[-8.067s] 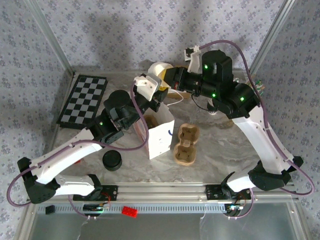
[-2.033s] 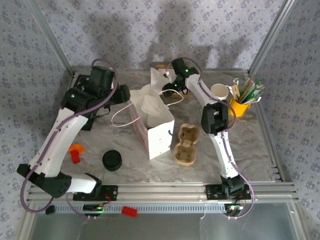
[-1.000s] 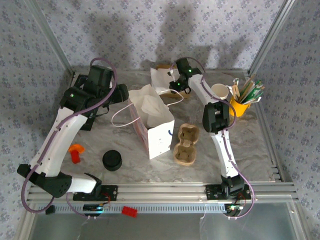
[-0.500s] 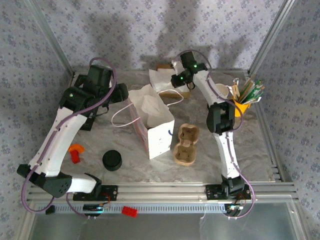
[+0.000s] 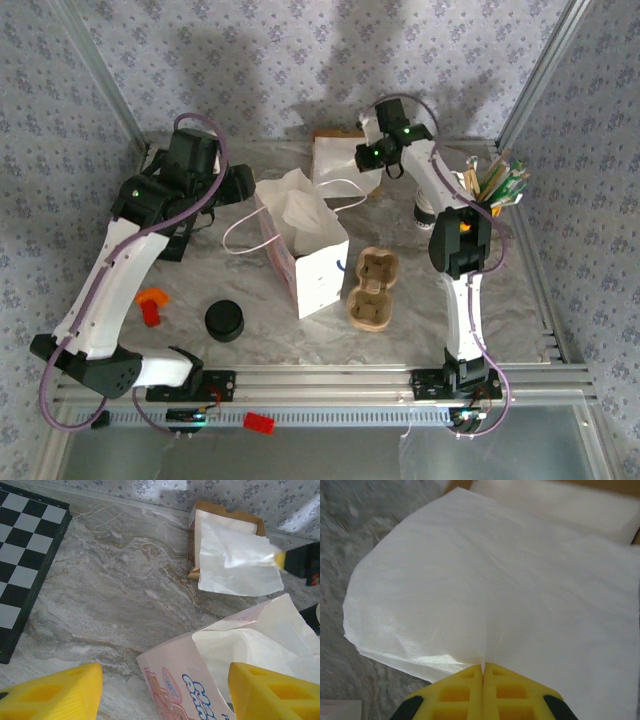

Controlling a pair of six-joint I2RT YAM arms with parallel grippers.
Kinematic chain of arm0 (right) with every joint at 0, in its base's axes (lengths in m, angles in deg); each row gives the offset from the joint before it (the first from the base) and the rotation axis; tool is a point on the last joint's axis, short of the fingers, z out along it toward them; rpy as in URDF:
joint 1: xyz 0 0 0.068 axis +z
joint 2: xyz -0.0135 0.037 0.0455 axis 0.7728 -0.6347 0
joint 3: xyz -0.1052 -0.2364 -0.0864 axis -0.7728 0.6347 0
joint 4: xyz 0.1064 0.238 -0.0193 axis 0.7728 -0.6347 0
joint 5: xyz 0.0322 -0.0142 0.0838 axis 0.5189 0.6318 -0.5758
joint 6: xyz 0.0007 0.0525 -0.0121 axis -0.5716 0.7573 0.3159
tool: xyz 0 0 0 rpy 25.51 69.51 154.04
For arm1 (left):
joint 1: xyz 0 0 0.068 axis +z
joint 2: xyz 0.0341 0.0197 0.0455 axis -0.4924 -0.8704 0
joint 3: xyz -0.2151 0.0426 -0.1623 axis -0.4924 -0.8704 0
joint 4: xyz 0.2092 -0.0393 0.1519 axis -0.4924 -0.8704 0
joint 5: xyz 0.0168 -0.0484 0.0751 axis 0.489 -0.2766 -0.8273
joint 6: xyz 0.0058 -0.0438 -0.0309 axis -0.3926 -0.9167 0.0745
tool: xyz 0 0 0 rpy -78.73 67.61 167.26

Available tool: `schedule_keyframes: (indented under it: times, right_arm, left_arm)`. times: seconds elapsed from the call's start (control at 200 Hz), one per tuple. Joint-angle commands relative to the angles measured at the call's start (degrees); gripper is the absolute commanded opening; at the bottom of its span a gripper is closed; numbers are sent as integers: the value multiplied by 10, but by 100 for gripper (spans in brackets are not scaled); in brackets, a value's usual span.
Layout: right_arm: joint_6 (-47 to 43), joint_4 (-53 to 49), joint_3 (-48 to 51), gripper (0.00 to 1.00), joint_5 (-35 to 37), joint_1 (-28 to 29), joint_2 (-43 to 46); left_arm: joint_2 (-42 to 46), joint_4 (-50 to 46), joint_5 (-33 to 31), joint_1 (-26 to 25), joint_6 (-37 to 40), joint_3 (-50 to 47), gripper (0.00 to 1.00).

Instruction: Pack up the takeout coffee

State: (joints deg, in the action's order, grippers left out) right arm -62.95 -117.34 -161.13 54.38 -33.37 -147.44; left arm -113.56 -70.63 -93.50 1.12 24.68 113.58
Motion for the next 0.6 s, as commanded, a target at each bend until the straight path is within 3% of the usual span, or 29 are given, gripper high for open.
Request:
schedule_keyframes:
  times: [0.0, 0.035, 0.175, 0.375, 0.595]
  right_arm:
    - [14, 8, 47, 0, 27, 22, 14]
    - [16, 13, 54, 0, 38, 23, 13]
    - [-1, 0, 47, 30, 71, 20, 5]
    - [-86, 13, 81, 62, 91, 31, 26]
    - [-183, 23, 94, 84, 121, 52, 14]
  left_arm:
    - [14, 21, 9, 3, 8, -2, 67]
    - [13, 22, 10, 3, 8, -2, 67]
    - [11, 20, 12, 3, 9, -1, 67]
    - [16, 21, 6, 3, 9, -4, 67]
    - [19, 19, 1, 3, 11, -5, 67]
